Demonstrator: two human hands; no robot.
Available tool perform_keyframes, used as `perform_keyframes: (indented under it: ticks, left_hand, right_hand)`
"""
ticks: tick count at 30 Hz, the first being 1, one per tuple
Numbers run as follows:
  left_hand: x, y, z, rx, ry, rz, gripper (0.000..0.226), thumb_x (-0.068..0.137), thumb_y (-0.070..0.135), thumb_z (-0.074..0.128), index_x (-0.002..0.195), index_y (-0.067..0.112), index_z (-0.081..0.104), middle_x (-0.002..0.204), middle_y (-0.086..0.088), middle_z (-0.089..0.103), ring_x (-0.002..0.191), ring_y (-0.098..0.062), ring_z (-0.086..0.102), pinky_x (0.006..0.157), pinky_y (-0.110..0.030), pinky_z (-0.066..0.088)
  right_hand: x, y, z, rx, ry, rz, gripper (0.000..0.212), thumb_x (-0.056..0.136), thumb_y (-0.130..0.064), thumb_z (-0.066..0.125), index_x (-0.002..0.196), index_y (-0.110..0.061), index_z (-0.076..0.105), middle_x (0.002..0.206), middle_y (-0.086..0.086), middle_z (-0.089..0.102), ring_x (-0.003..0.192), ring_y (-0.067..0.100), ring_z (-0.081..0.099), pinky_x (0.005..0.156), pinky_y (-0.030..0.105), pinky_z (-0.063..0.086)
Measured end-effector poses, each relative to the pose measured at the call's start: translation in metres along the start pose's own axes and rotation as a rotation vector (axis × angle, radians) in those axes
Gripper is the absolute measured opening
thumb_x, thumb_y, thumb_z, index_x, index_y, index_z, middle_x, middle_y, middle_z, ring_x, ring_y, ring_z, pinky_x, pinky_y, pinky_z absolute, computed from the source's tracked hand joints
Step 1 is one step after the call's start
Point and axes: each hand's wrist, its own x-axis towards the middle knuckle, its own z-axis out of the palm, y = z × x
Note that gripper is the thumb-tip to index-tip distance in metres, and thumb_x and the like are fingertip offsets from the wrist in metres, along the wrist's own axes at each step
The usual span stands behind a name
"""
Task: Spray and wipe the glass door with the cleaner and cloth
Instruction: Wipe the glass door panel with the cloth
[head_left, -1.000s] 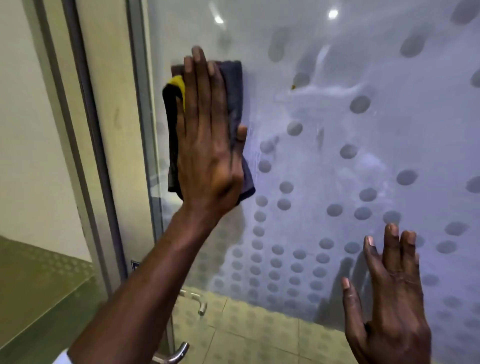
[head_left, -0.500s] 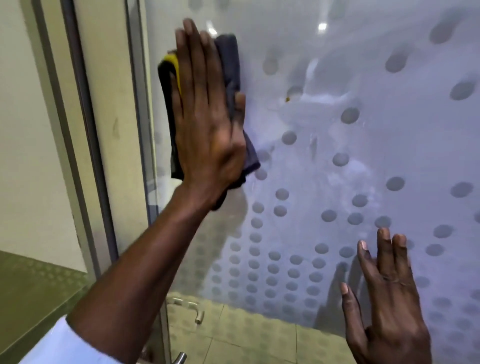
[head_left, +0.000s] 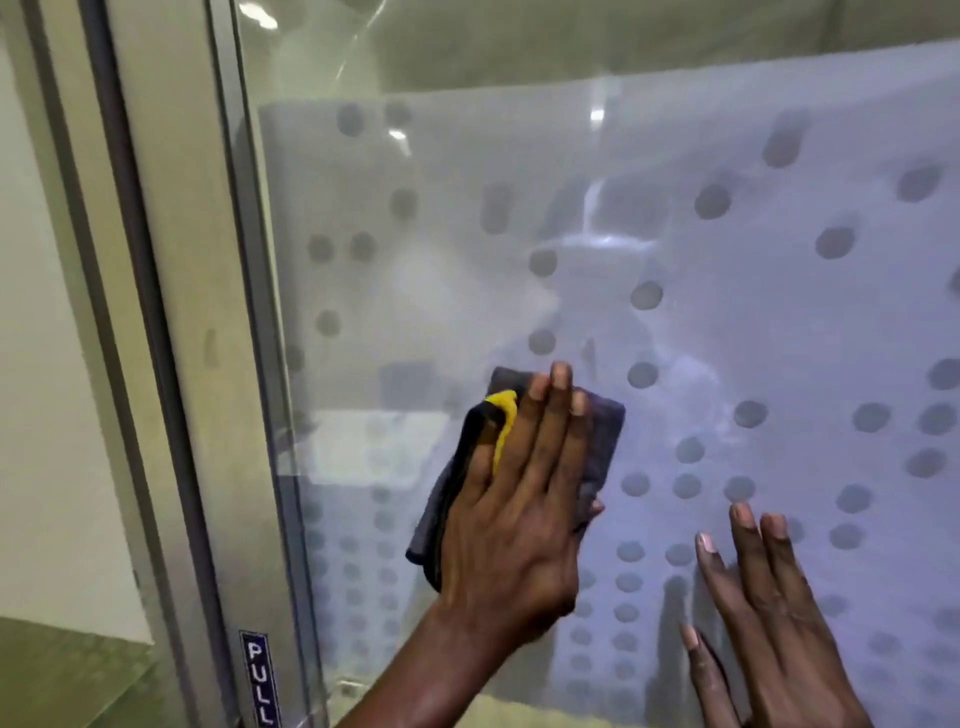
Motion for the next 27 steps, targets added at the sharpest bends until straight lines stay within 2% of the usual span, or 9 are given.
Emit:
perform_keyframes:
  ticks: [2,5,9,12,14,17,22,24,27]
  left_hand:
    - [0.046,-0.015,-0.011,-0.04,0.101,-0.088,0.07,0.12,0.037,0.029,0.18,0.004,0.011,0.19,-0.016,0.001,0.179,-0.03,0.001,0.145,-0.048,0.003]
    - [0.124,-0.035,-0.031,-0.101,0.26,-0.227,0.07,0.12,0.03,0.042,0.176,-0.004,0.019,0.187,-0.027,0.012,0.177,-0.04,0.007,0.143,-0.06,0.014]
    - [0.165,-0.035,-0.037,-0.044,0.257,-0.199,0.07,0.12,0.027,0.047,0.175,-0.009,0.02,0.185,-0.031,0.014,0.176,-0.045,0.011,0.143,-0.059,0.014]
    - [0.136,-0.016,-0.026,0.005,0.152,-0.049,0.073,0.118,0.033,0.041,0.178,-0.002,0.016,0.188,-0.024,0.008,0.178,-0.038,0.005,0.145,-0.049,0.007]
    - [0.091,0.006,-0.01,0.026,0.093,0.006,0.072,0.119,0.037,0.032,0.179,0.003,0.013,0.19,-0.018,0.003,0.179,-0.032,0.0,0.145,-0.044,0.001]
    - [0.004,0.044,0.02,0.076,-0.007,0.076,0.072,0.12,0.037,0.032,0.179,0.004,0.01,0.191,-0.015,0.002,0.179,-0.031,0.001,0.145,-0.045,-0.003]
    - [-0.033,0.045,0.031,0.073,-0.002,-0.005,0.071,0.118,0.034,0.032,0.179,0.005,0.012,0.191,-0.014,0.007,0.178,-0.03,0.01,0.145,-0.046,0.004]
    - [0.002,0.027,0.016,0.017,0.082,-0.116,0.069,0.118,0.032,0.032,0.178,0.003,0.016,0.19,-0.017,0.008,0.178,-0.033,0.008,0.145,-0.052,0.009]
    - [0.075,-0.001,-0.01,-0.033,0.265,-0.316,0.065,0.121,0.03,0.031,0.176,-0.003,0.019,0.187,-0.026,0.013,0.177,-0.04,0.007,0.141,-0.065,0.017]
  right_hand:
    - [0.002,0.002,-0.002,0.015,0.017,-0.014,0.054,0.116,-0.041,0.021,0.143,-0.003,0.049,0.161,0.023,0.053,0.173,0.016,0.001,0.133,0.033,0.017]
    - [0.005,0.001,-0.004,0.014,0.031,-0.027,0.053,0.116,-0.04,0.019,0.141,-0.004,0.049,0.176,0.01,0.032,0.173,0.015,0.0,0.135,0.027,0.011]
    - [0.007,0.0,-0.004,0.016,0.037,-0.024,0.051,0.116,-0.037,0.02,0.139,-0.003,0.05,0.147,0.029,0.061,0.173,0.016,0.001,0.133,0.03,0.017]
    - [0.007,0.0,-0.003,0.017,0.038,-0.04,0.051,0.116,-0.036,0.02,0.14,-0.003,0.05,0.167,0.017,0.046,0.173,0.018,0.0,0.13,0.035,0.021]
    - [0.005,0.002,-0.002,0.009,0.023,-0.035,0.052,0.115,-0.037,0.019,0.14,-0.003,0.05,0.168,0.018,0.034,0.173,0.018,-0.002,0.133,0.032,0.016]
    - [0.002,0.003,-0.003,-0.015,0.029,-0.04,0.052,0.115,-0.035,0.018,0.141,-0.003,0.05,0.176,0.013,0.018,0.173,0.02,-0.002,0.136,0.033,0.011]
    - [0.002,0.003,-0.006,-0.009,0.054,-0.046,0.05,0.116,-0.035,0.017,0.142,-0.007,0.049,0.185,-0.004,-0.001,0.173,0.016,-0.002,0.134,0.033,0.013]
    - [0.005,0.005,-0.009,-0.003,0.058,-0.055,0.047,0.116,-0.033,0.017,0.14,-0.008,0.05,0.183,0.001,0.012,0.172,0.014,-0.001,0.134,0.03,0.013]
    - [0.007,0.007,-0.011,-0.019,0.033,-0.069,0.047,0.116,-0.03,0.017,0.138,-0.006,0.051,0.158,0.016,0.043,0.172,0.016,-0.001,0.129,0.031,0.02]
